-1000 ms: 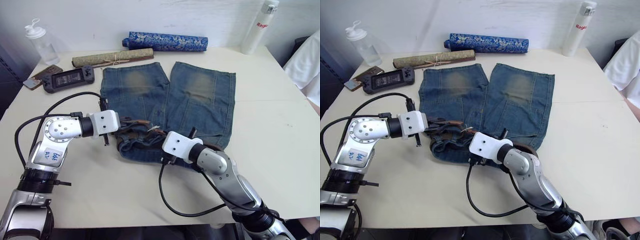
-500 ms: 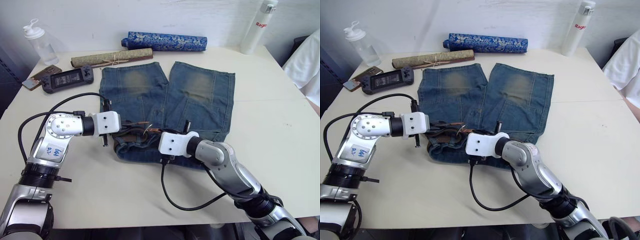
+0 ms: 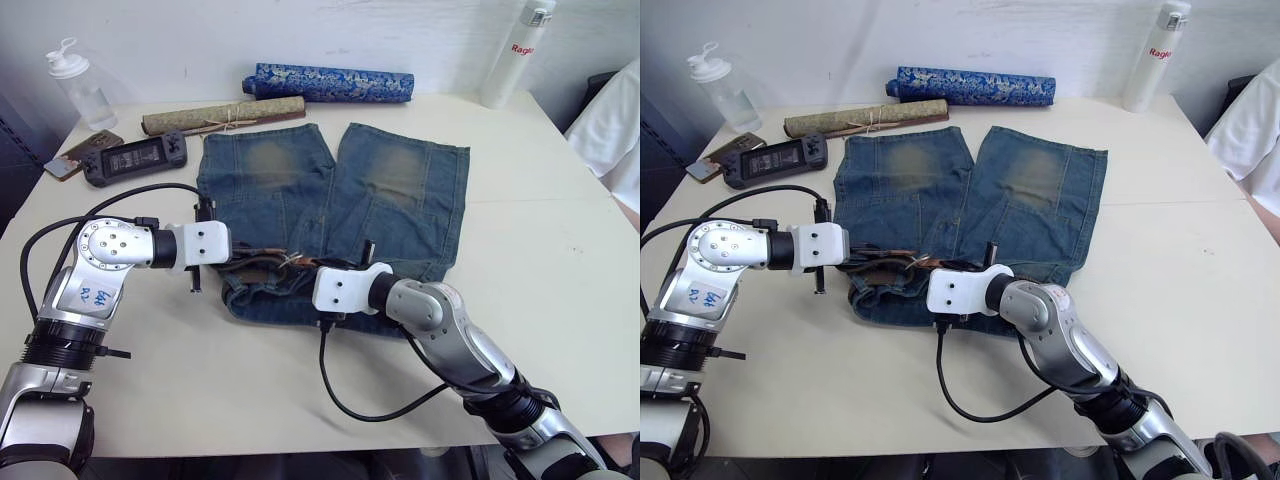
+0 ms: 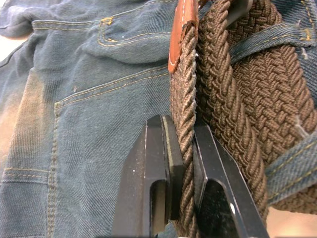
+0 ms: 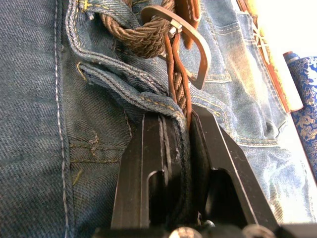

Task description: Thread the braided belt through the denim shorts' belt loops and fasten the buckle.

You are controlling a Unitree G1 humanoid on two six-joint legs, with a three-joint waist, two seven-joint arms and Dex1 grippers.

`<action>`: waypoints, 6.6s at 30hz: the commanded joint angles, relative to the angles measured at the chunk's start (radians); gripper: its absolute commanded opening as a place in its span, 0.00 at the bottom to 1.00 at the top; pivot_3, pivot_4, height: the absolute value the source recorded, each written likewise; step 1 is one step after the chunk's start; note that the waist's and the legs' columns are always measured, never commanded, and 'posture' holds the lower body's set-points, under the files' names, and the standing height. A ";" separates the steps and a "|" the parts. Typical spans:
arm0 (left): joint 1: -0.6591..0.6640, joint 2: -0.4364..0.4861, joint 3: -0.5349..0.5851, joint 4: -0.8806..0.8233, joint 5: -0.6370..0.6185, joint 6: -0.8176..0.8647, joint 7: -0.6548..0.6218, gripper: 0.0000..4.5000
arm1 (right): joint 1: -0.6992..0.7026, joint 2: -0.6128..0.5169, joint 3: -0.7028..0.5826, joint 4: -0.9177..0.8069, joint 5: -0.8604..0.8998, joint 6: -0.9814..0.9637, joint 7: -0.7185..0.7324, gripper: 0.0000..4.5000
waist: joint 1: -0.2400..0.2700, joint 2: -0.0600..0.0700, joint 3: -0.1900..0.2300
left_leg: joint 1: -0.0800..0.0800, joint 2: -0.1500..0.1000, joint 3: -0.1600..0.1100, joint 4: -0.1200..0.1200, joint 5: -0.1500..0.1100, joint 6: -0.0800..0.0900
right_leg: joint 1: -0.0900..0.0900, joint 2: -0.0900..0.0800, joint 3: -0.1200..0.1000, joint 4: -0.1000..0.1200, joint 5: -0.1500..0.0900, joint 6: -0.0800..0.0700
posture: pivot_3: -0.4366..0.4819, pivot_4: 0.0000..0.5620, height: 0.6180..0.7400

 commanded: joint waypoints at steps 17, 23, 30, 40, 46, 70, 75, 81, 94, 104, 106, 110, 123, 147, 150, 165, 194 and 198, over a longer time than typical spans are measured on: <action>-0.039 -0.008 -0.016 -0.027 -0.001 -0.027 -0.021 0.00 | -0.098 0.069 0.035 0.053 -0.010 -0.109 0.015 0.01 | -0.005 0.000 0.000 | 0.000 0.000 0.000 0.000 0.000 0.000 | -0.001 0.000 0.000 0.001 0.000 0.000 | 0.48 0.27 0.16; -0.035 -0.058 -0.035 -0.027 -0.005 -0.017 -0.004 0.00 | -0.108 0.083 0.044 0.075 -0.011 -0.143 0.028 0.01 | -0.006 0.000 0.000 | 0.000 0.000 0.000 0.000 0.000 0.000 | -0.001 0.000 0.000 0.001 0.000 0.000 | 0.48 0.27 0.16; -0.002 -0.126 -0.030 -0.035 -0.038 0.046 0.016 0.00 | -0.095 0.093 0.038 0.065 -0.017 -0.128 0.043 0.01 | -0.010 0.000 0.000 | 0.000 0.000 0.000 0.000 0.000 0.000 | -0.001 0.000 0.000 0.001 0.000 -0.001 | 0.48 0.27 0.16; 0.046 -0.202 -0.066 -0.027 0.003 0.042 0.059 0.00 | -0.012 0.082 -0.037 -0.071 0.020 0.094 0.123 0.41 | 0.007 -0.001 -0.001 | 0.000 0.000 -0.001 0.002 0.000 -0.001 | 0.000 0.000 0.000 0.002 0.000 -0.001 | 0.48 0.27 0.16; 0.055 -0.234 -0.088 -0.010 0.022 0.028 0.078 0.00 | 0.071 0.063 -0.156 -0.261 0.082 0.350 0.163 0.91 | 0.013 -0.001 -0.001 | 0.000 -0.001 -0.001 0.002 0.000 -0.001 | 0.001 -0.001 0.000 0.001 0.000 0.000 | 0.48 0.27 0.16; 0.023 -0.266 -0.138 -0.009 0.075 -0.045 0.082 0.00 | -0.064 -0.111 -0.088 -0.097 0.123 0.133 0.053 0.91 | 0.030 -0.001 -0.001 | 0.000 -0.002 0.000 0.002 0.000 0.000 | 0.003 -0.004 -0.001 -0.001 0.000 0.000 | 0.48 0.27 0.16; 0.015 -0.250 -0.157 0.007 0.126 -0.117 0.094 0.00 | -0.070 -0.101 -0.082 -0.063 0.108 0.088 0.048 0.91 | 0.031 -0.002 -0.001 | 0.000 -0.002 0.000 0.002 0.000 0.000 | 0.003 -0.004 -0.001 -0.001 0.000 0.000 | 0.48 0.27 0.16; 0.004 -0.252 -0.154 0.022 0.134 -0.131 0.104 0.00 | -0.062 -0.092 -0.070 -0.068 0.095 0.067 0.060 0.79 | 0.030 -0.002 -0.001 | 0.000 -0.002 0.000 0.002 0.000 0.000 | 0.003 -0.004 -0.001 -0.001 0.000 0.000 | 0.48 0.27 0.16; -0.025 -0.268 -0.131 0.034 0.130 -0.201 0.160 0.00 | -0.034 -0.066 -0.053 -0.089 0.091 0.089 0.074 0.01 | 0.030 -0.001 -0.001 | 0.000 -0.002 0.000 0.002 0.000 0.000 | 0.003 -0.003 -0.001 -0.001 0.000 0.001 | 0.48 0.27 0.16; 0.022 -0.233 0.052 -0.149 -0.124 0.100 0.138 0.71 | 0.002 -0.046 -0.057 -0.119 0.077 0.113 0.062 0.00 | 0.025 -0.001 -0.001 | 0.000 -0.002 -0.001 0.002 0.000 0.000 | 0.002 -0.003 -0.001 -0.001 0.000 0.001 | 0.48 0.27 0.16; 0.043 -0.201 0.124 -0.221 -0.247 0.269 0.112 0.71 | 0.014 -0.044 -0.061 -0.128 0.074 0.121 0.057 0.00 | 0.016 -0.001 -0.001 | 0.000 -0.002 -0.001 0.002 0.000 0.000 | 0.002 -0.002 -0.001 -0.001 0.000 0.001 | 0.48 0.27 0.16; 0.090 -0.109 0.245 -0.247 -0.447 0.558 0.057 0.71 | 0.029 -0.042 -0.063 -0.135 0.070 0.124 0.048 0.00 | 0.002 -0.001 -0.001 | 0.000 0.000 -0.004 0.000 0.000 -0.001 | 0.002 0.001 -0.002 -0.001 -0.001 -0.001 | 0.48 0.27 0.16; 0.154 -0.070 0.224 -0.213 -0.516 0.669 -0.055 0.33 | 0.038 -0.038 -0.061 -0.136 0.063 0.121 0.041 0.00 | 0.006 -0.001 0.000 | 0.000 0.000 -0.004 0.000 0.000 -0.001 | 0.002 0.000 -0.002 0.000 -0.002 -0.002 | 0.48 0.27 0.16; 0.221 -0.068 -0.009 0.024 -0.197 0.379 -0.019 0.02 | 0.198 -0.156 -0.162 -0.263 0.064 0.078 0.047 0.00 | 0.014 -0.001 -0.001 | 0.000 0.000 -0.003 0.000 0.000 -0.001 | 0.002 -0.001 -0.002 0.000 -0.002 -0.002 | 0.48 0.27 0.16; 0.227 -0.069 -0.025 0.030 -0.186 0.344 -0.020 0.02 | 0.323 -0.232 -0.238 -0.292 0.062 0.047 0.037 0.00 | 0.029 0.000 -0.005 | 0.002 0.000 -0.001 0.000 0.000 -0.001 | 0.003 -0.001 -0.002 -0.001 -0.002 -0.002 | 0.48 0.27 0.16; 0.273 -0.056 -0.043 0.049 -0.164 0.273 0.015 0.02 | 0.679 -0.415 -0.784 -0.183 0.095 -0.131 -0.044 0.00 | 0.045 0.008 -0.017 | 0.005 0.001 0.009 0.001 -0.004 0.005 | 0.006 -0.007 -0.001 -0.002 -0.002 -0.002 | 0.48 0.27 0.16; 0.258 -0.066 0.228 -0.087 -0.457 0.499 0.053 0.08 | 0.729 -0.209 -0.490 -0.289 0.094 -0.153 -0.025 0.00 | 0.050 0.002 -0.014 | 0.015 0.001 0.005 0.001 -0.010 0.009 | 0.017 -0.005 -0.003 -0.002 -0.009 -0.001 | 0.48 0.27 0.16; 0.287 -0.044 0.286 -0.188 -0.515 0.597 0.065 0.41 | 0.681 -0.181 -0.556 -0.341 0.170 -0.026 -0.006 0.37 | 0.054 -0.001 -0.010 | 0.014 0.002 0.003 0.001 -0.010 0.009 | 0.017 -0.004 -0.003 -0.002 -0.009 -0.001 | 0.48 0.27 0.16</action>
